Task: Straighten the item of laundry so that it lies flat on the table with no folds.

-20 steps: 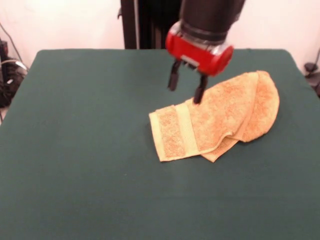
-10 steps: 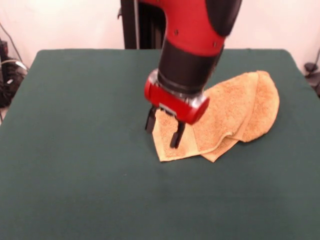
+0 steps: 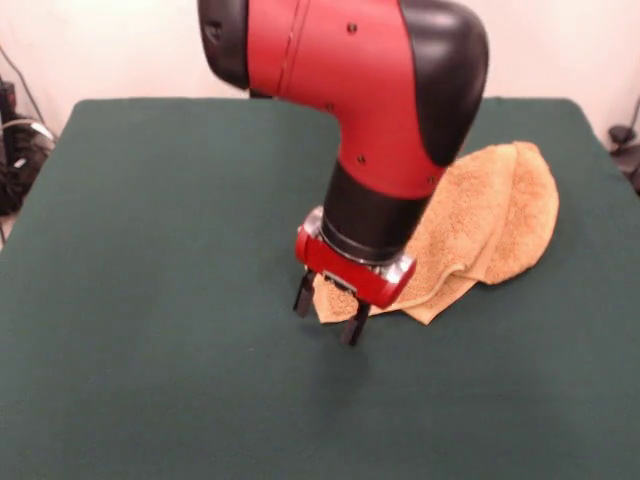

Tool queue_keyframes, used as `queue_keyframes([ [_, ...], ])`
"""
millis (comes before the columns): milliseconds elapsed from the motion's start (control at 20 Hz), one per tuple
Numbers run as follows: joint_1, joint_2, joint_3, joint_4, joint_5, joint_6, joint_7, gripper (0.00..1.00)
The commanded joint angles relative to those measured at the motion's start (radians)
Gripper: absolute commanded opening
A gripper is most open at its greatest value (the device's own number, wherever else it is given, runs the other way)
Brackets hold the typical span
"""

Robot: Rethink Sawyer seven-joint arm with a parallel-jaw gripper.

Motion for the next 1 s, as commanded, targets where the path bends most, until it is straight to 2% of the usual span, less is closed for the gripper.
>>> queue_keyframes([
  [50,0.020,0.061,0.121,-0.046,-0.022,0.051,-0.008,1.00],
  [650,0.009,0.037,0.136,0.008,-0.026,0.002,-0.020,1.00],
  [1000,-0.004,-0.096,0.134,0.061,-0.018,0.169,-0.096,1.00],
])
